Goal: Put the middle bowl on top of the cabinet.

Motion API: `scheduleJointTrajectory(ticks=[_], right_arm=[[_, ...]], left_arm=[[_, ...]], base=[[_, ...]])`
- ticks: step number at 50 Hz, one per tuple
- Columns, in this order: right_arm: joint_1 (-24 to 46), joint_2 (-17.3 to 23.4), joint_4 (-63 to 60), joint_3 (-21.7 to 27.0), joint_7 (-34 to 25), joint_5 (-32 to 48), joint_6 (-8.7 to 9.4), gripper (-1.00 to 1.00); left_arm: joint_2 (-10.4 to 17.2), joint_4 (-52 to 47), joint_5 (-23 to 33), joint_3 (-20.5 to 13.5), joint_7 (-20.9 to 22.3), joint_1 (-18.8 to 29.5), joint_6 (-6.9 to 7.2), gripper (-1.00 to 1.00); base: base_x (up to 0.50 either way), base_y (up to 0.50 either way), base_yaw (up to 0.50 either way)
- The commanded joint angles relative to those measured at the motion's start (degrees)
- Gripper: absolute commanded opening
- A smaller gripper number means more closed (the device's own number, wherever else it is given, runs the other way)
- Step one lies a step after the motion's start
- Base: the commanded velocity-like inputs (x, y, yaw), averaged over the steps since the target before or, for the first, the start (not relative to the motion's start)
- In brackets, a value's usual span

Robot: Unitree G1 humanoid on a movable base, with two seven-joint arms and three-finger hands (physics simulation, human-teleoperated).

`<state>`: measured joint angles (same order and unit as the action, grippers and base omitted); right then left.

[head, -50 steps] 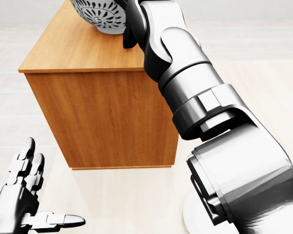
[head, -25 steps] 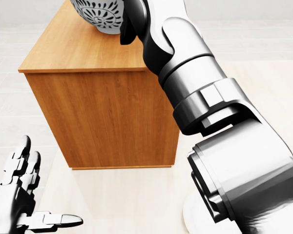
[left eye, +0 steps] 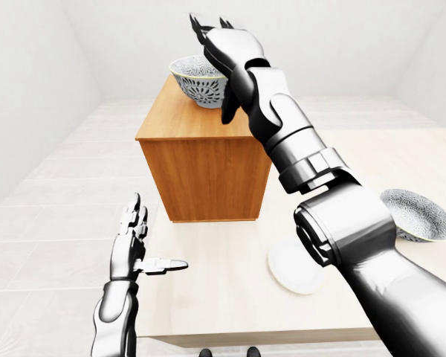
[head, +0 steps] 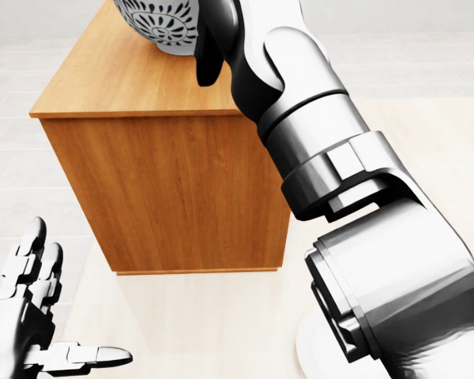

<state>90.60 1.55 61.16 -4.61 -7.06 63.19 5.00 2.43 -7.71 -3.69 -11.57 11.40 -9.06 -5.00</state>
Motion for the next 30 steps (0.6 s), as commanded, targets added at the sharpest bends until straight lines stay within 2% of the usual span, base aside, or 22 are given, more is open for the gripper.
scheduleJointTrajectory(ticks=[1,21,30], right_arm=[[-1.25,0.32,-3.35,0.03,-2.01,0.33,0.0,1.0],[-2.1,1.53,-9.49,0.47,-6.78,1.96,0.0,1.0],[-2.01,2.36,-9.76,1.13,-7.02,1.8,0.0,1.0]], left_arm=[[-0.12,-0.76,0.08,0.03,-0.04,-0.07,0.0,1.0],[-0.64,-3.63,0.78,0.66,-0.06,-1.15,0.0,1.0],[-0.63,-3.68,0.51,0.31,0.08,-1.12,0.0,1.0]], base=[[0.0,0.0,0.0],[0.0,0.0,0.0],[0.0,0.0,0.0]])
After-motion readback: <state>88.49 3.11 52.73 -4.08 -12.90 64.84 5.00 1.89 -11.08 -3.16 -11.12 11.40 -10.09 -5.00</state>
